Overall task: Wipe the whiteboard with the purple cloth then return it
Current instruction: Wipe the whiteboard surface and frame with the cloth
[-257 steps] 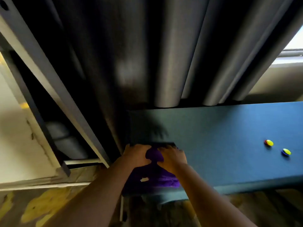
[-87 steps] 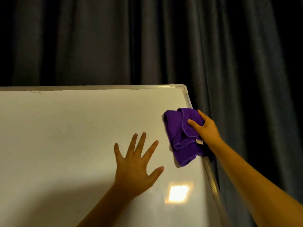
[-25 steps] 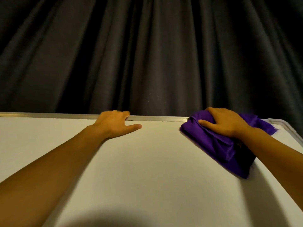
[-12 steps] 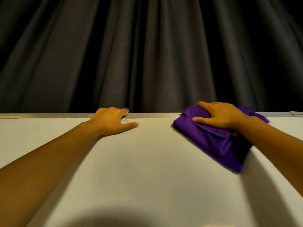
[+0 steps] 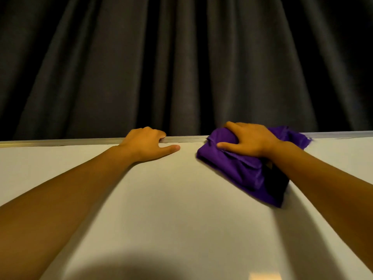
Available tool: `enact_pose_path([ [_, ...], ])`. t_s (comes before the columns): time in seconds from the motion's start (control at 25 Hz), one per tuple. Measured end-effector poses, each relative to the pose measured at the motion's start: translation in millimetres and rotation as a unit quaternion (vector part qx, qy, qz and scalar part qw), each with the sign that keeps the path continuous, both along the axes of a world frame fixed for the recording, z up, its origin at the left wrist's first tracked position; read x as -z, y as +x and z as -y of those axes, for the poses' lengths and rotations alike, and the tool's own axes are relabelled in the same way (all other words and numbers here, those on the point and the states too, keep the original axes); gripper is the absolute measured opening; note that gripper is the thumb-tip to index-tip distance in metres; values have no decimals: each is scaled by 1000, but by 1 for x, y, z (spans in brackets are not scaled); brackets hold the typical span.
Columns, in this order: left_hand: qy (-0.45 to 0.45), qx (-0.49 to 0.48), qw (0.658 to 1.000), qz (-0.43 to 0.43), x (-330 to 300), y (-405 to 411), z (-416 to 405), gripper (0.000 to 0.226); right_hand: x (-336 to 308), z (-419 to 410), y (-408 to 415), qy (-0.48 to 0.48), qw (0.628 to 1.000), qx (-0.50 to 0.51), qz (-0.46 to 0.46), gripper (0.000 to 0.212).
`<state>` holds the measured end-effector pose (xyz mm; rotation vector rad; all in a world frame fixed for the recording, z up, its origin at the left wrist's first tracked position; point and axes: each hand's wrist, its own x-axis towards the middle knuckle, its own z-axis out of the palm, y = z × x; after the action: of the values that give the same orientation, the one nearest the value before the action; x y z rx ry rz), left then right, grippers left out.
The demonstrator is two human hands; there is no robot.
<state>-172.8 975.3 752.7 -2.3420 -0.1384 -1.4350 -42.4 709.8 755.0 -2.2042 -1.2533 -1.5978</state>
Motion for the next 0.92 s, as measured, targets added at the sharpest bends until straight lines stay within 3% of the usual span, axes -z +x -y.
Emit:
enact_pose_path([
  [0.28,-13,6,1000,7,8,-28,-30,65,0,18,1,-17,999,-26,-17,84],
  [0.52,-18,-10,998,-58,27,-66,-75,85,10,30,9,-7,1000,20,-5,91],
  [0.92,-18,18,999,-33,30,-92,-136,90,7,-141,-82,-38,999,5,14,92],
])
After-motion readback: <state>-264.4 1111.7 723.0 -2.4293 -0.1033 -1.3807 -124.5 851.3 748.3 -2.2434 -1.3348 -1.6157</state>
